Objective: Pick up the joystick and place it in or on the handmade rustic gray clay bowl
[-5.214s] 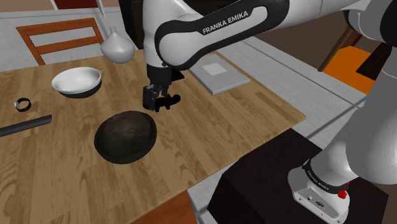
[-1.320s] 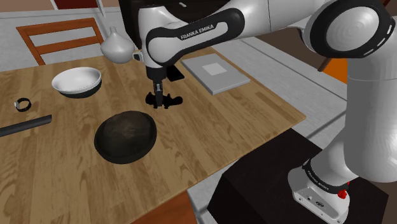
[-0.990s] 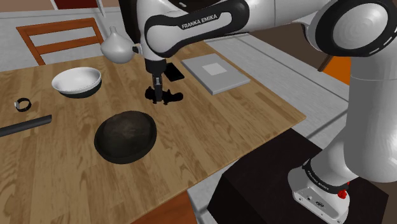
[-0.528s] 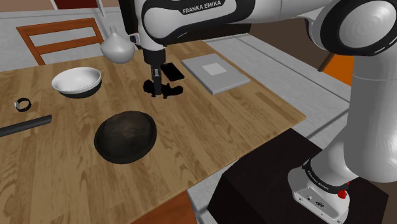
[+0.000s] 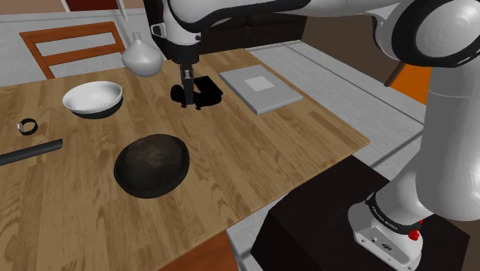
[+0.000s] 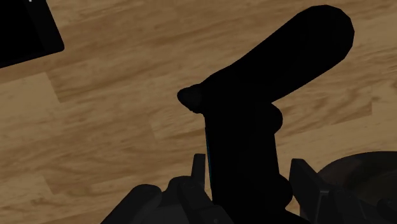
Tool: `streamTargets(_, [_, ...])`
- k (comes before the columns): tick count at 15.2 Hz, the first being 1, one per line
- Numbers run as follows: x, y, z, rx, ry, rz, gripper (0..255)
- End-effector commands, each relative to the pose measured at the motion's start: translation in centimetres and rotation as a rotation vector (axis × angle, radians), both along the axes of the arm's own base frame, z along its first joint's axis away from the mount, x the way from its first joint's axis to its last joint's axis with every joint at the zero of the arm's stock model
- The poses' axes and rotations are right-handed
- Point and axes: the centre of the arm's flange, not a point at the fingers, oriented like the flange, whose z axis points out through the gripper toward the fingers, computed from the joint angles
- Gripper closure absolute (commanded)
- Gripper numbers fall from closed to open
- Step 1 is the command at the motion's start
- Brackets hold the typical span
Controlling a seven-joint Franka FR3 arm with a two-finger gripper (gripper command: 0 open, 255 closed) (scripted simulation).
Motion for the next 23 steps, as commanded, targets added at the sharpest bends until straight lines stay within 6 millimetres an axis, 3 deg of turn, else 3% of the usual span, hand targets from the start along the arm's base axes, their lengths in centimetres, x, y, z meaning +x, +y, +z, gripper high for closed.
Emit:
streamTargets(1, [0.0,-0.1,1.1,0.000,0.000,0.000,255])
streamTargets(8, [0.0,-0.1,4.5,0.000,0.000,0.000,255])
streamTargets(23, [-10.4,16.7,4.1,0.000,0.000,0.000,255])
